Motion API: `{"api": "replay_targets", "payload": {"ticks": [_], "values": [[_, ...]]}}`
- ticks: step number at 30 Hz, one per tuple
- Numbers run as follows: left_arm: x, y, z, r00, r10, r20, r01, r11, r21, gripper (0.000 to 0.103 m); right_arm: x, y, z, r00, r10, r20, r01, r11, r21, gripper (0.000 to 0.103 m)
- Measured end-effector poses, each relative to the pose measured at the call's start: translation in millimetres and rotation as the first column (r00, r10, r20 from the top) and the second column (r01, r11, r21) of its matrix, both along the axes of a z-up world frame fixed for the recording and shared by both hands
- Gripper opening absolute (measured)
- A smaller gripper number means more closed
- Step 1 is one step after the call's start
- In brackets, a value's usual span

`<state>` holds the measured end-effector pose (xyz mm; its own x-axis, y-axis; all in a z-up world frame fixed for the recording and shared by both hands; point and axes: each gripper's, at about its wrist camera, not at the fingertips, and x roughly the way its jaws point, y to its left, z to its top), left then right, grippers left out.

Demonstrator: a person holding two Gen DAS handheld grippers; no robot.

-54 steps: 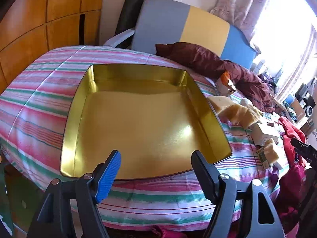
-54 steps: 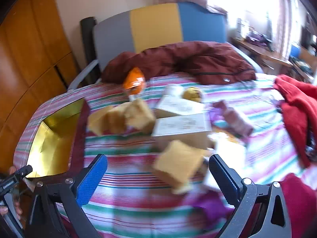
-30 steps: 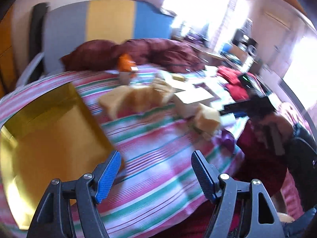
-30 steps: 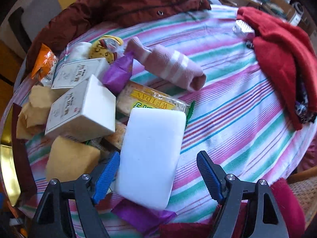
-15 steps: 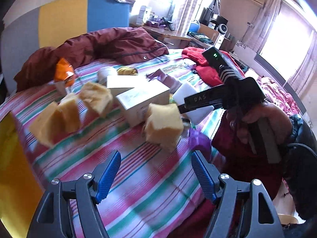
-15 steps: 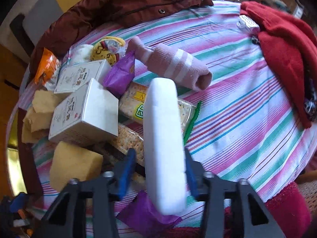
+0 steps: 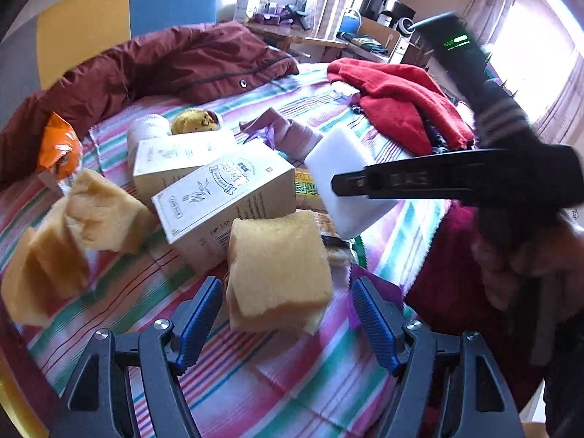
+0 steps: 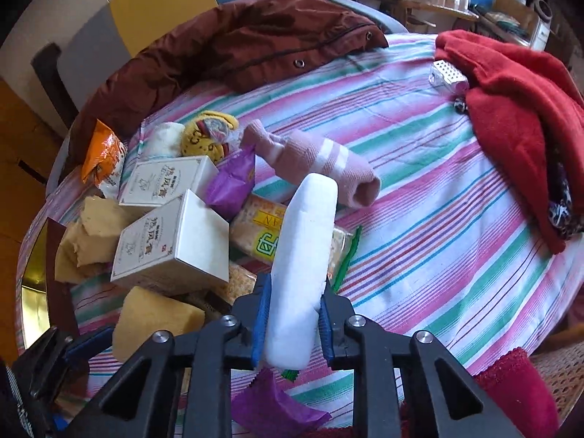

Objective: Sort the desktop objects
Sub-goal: 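Grasp the white eraser block with the right gripper while the left grasps a yellow sponge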

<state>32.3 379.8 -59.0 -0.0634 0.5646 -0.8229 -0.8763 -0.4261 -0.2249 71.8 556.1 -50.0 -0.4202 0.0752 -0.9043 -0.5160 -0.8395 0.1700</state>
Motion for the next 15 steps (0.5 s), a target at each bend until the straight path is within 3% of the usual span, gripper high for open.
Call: {"api": "replay_targets", "payload": {"ticks": [3,7,15], "values": [[-4.1,1.5,-4.5,1.0,0.017,0.006,-0.017,1.0,0.017,0.061,-8.3,-3.5,-0.7,1.0,0.002,-0.023,-0.002,1.0,0.013,0.024],[-6.2,-4.2,-4.8,0.999,0.031,-0.01,-0.031,0.999,0.037,0.055,-8.1,-5.5,6.5,0.998,0.016,-0.064,-0.014,0.999,0.031,0.024],[-7.1,-42.8,17.2,0.995,0.099,0.013,-0.1,0.988,0.118,0.054,-1.2,-13.6,33.6,0.974,0.061,-0.219,-0.045,0.996,0.076,0.024]]}}
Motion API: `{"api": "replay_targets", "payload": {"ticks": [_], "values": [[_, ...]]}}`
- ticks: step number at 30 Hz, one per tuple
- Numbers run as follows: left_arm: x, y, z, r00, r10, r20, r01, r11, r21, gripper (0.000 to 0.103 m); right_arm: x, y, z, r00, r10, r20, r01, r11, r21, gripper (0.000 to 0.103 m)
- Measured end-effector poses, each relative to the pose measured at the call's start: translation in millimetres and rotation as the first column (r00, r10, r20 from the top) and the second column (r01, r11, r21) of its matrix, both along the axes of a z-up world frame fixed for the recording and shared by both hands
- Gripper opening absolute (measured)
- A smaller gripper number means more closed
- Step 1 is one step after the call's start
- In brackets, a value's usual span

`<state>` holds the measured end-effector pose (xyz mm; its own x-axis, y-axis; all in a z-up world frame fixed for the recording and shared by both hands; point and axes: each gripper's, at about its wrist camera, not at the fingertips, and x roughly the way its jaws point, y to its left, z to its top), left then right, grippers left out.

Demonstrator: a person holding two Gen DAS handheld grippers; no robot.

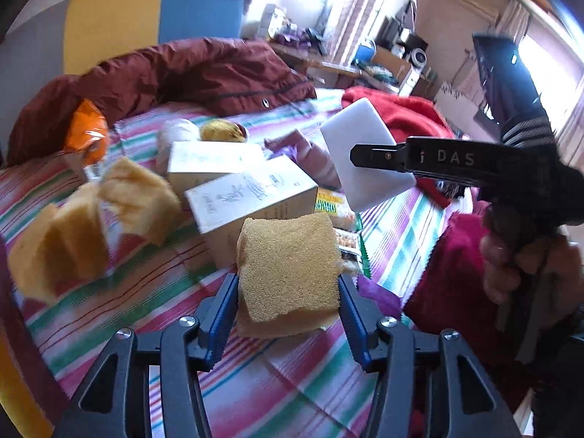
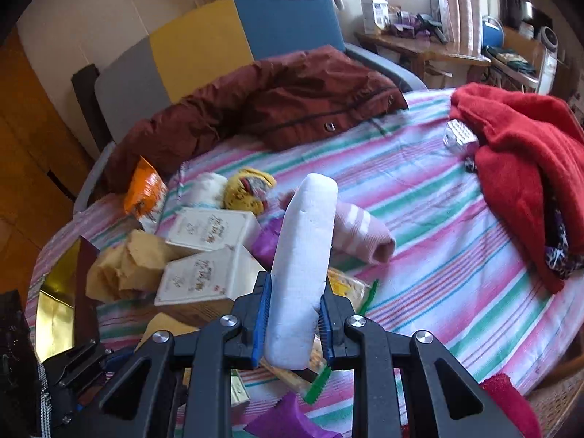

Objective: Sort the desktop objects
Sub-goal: 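Grasp the white eraser block with the right gripper while the left grasps a yellow sponge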

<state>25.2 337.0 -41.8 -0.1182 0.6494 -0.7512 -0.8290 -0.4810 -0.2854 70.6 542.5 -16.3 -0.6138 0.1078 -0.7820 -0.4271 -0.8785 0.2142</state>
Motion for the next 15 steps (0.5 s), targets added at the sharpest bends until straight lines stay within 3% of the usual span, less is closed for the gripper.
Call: {"api": "replay_targets", "payload": {"ticks": [5,9,13,15], "values": [[-2.8,-49.6,20.8,0.995,0.103,-0.008,-0.103,0.994,0.038,0.054,-2.0,-21.7,11.4,0.992,0.099,-0.072,-0.098,0.995,0.026,0.024],[-12.4,-95.7,32.9,0.976,0.218,-0.01,-0.217,0.975,0.055,0.054,-4.2,-39.9,13.1,0.977,0.19,-0.097,-0.189,0.982,0.024,0.024],[-24.0,-148.7,40.6,0.939,0.344,-0.015,-0.342,0.937,0.07,0.054,-7.5,-65.1,12.5,0.962,0.261,-0.077,-0.261,0.965,0.015,0.024],[-31.9,-181.4,42.6,0.907,0.42,-0.023,-0.417,0.906,0.076,0.054,-10.0,-82.8,14.5,0.949,0.304,-0.088,-0.306,0.952,-0.011,0.024]]}}
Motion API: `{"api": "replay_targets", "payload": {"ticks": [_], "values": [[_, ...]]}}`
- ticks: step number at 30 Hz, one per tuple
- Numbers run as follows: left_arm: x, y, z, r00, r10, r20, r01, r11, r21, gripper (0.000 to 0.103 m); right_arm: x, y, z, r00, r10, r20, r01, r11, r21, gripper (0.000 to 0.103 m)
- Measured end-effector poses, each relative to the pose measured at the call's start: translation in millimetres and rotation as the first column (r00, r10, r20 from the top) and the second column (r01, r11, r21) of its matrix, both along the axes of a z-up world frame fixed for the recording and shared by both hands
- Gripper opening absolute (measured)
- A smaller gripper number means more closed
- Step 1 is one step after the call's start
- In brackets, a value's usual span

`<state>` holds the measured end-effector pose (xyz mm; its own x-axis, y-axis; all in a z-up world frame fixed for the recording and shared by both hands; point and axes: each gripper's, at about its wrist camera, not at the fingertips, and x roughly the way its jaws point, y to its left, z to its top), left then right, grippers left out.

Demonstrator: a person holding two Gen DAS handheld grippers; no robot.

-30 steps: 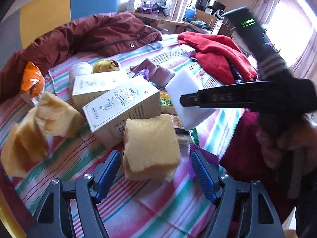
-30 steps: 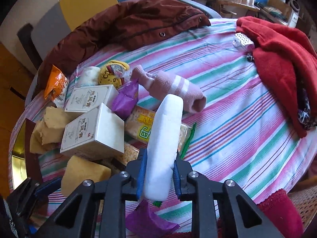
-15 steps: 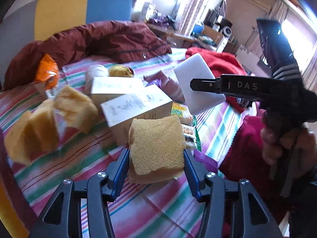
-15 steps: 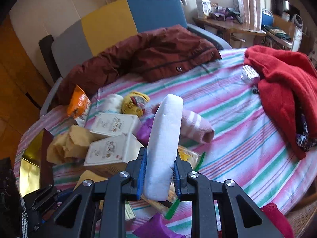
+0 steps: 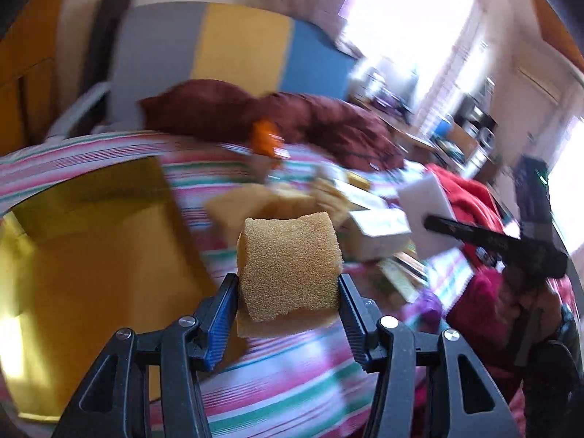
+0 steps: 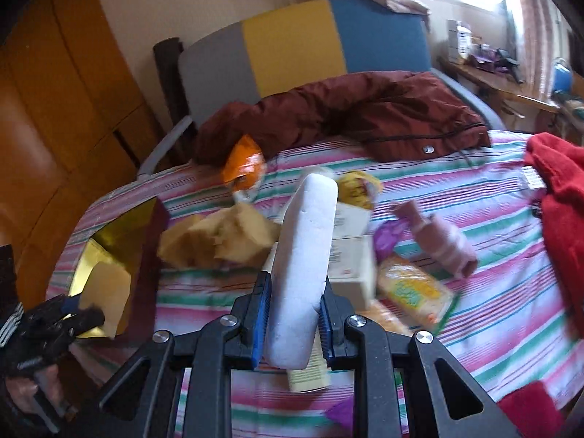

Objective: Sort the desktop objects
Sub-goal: 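Grasp the white eraser block with the right gripper while the left grasps a yellow sponge, then place the sponge and eraser into the gold tray with both grippers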

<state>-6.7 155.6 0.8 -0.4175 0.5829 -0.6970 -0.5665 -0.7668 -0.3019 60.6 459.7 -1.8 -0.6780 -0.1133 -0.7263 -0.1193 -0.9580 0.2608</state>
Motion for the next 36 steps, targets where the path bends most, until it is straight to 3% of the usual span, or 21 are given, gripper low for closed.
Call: {"api": "replay_targets", "payload": {"ticks": [5,11,14,15,17,18,21,25,31,36], "values": [[-19.5,-65.4,-4.0,0.987,0.163,-0.013,-0.163,0.986,-0.017,0.054,-19.7,-62.7,2.4,0.989,0.145,0.011,-0.145,0.989,-0.04,0.024],[-45.2,-138.0,-15.0,0.931,0.365,-0.016,-0.365,0.929,-0.059,0.055,-58.0,-173.3,1.2,0.932,0.361,0.031,-0.358,0.931,-0.073,0.024],[-54.8,-163.7,-24.4,0.898,0.441,-0.011,-0.439,0.892,-0.104,0.062,-76.9,-219.2,3.1,0.911,0.412,0.007,-0.409,0.907,-0.097,0.029],[-55.4,-169.9,-25.7,0.89,0.456,-0.003,-0.454,0.885,-0.101,0.065,-81.1,-227.6,4.2,0.905,0.425,-0.007,-0.423,0.899,-0.109,0.034],[-54.3,-183.1,-28.8,0.878,0.478,0.016,-0.474,0.876,-0.089,0.069,-87.6,-247.4,6.0,0.892,0.452,-0.029,-0.452,0.882,-0.131,0.066],[-52.4,-190.2,-31.5,0.871,0.491,0.02,-0.487,0.869,-0.092,0.072,-88.5,-255.6,6.2,0.887,0.46,-0.04,-0.461,0.876,-0.141,0.071],[-47.1,-199.9,-39.5,0.858,0.512,0.035,-0.507,0.857,-0.097,0.073,-87.1,-264.9,0.5,0.876,0.482,-0.024,-0.48,0.864,-0.156,0.072],[-40.5,-202.2,-44.4,0.841,0.536,0.065,-0.531,0.843,-0.082,0.073,-77.2,-260.4,-15.3,0.883,0.469,0.033,-0.461,0.877,-0.139,0.078],[-30.1,-197.0,-31.6,0.857,0.513,0.036,-0.511,0.858,-0.057,0.072,-66.6,-237.5,-30.6,0.907,0.414,0.079,-0.406,0.908,-0.099,0.079],[-21.4,-185.7,-23.1,0.862,0.507,-0.02,-0.507,0.857,-0.092,0.072,-51.2,-222.7,-35.1,0.92,0.382,0.086,-0.381,0.924,-0.029,0.08]]}}
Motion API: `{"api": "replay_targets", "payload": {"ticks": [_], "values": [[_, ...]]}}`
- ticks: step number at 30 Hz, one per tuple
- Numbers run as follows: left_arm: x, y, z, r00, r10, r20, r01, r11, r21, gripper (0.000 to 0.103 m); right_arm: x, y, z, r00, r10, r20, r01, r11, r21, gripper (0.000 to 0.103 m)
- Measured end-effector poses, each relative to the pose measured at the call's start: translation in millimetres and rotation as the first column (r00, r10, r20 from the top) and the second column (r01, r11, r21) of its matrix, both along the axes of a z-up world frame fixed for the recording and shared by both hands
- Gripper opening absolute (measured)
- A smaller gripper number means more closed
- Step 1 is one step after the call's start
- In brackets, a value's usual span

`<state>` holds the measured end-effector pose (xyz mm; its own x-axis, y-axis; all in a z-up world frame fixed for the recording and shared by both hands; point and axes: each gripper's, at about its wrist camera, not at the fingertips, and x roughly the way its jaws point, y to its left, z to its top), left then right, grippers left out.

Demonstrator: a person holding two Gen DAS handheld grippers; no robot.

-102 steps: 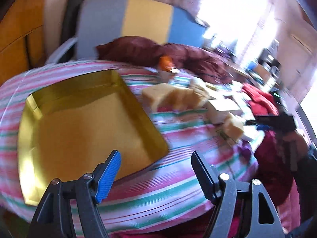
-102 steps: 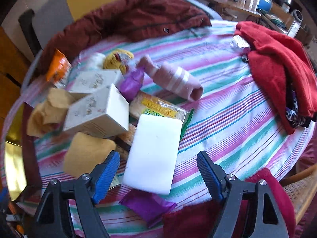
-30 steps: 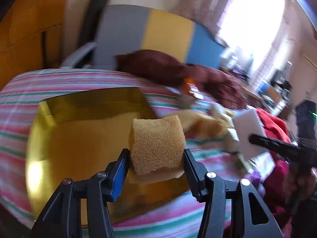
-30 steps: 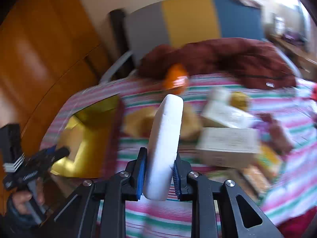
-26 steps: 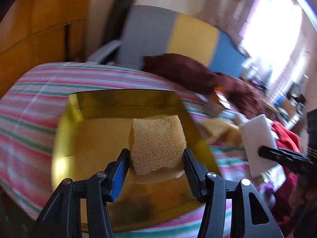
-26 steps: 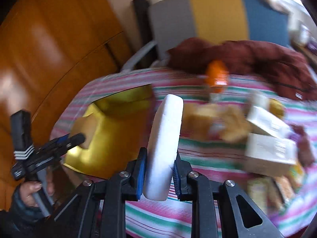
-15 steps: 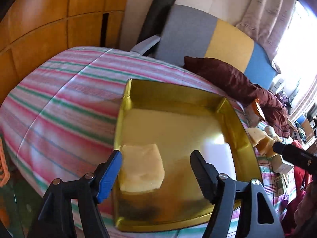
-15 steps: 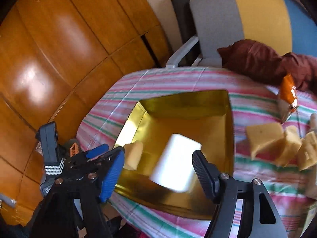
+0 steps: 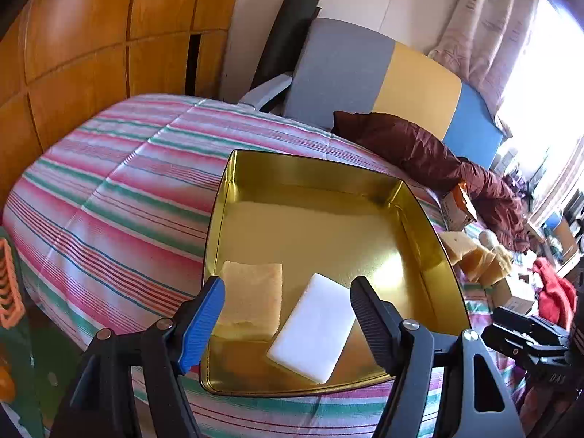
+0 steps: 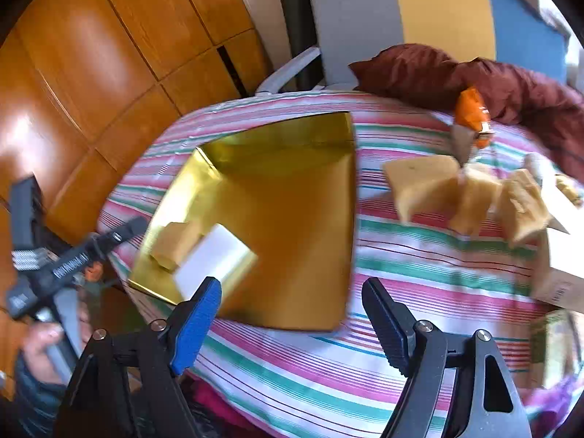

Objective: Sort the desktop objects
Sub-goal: 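Place the sponge and eraser into the gold tray with both grippers, then grasp the purple snack packet with the right gripper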

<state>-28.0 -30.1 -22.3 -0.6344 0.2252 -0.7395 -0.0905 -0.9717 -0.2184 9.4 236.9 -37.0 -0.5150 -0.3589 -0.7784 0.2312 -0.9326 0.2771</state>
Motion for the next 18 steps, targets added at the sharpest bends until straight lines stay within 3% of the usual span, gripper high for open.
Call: {"api": "replay_targets", "payload": {"ticks": [4,10,18], "values": [[5.8,8.6,2.4,1.0,-0.014,-0.007,0.014,0.999,-0.041,0.071,12.9,8.2,-5.0,1.0,-0.003,-0.023,0.005,0.996,0.084,0.08],[14.3,23.3,10.4,0.998,-0.047,-0.043,0.043,0.995,-0.094,0.071,22.1,29.3,-20.2,0.999,-0.04,0.015,0.038,0.994,0.105,0.08],[21.3,38.4,14.7,0.994,-0.099,-0.056,0.093,0.991,-0.101,0.071,29.6,55.2,-21.1,0.994,-0.111,0.006,0.108,0.977,0.185,0.08]]}}
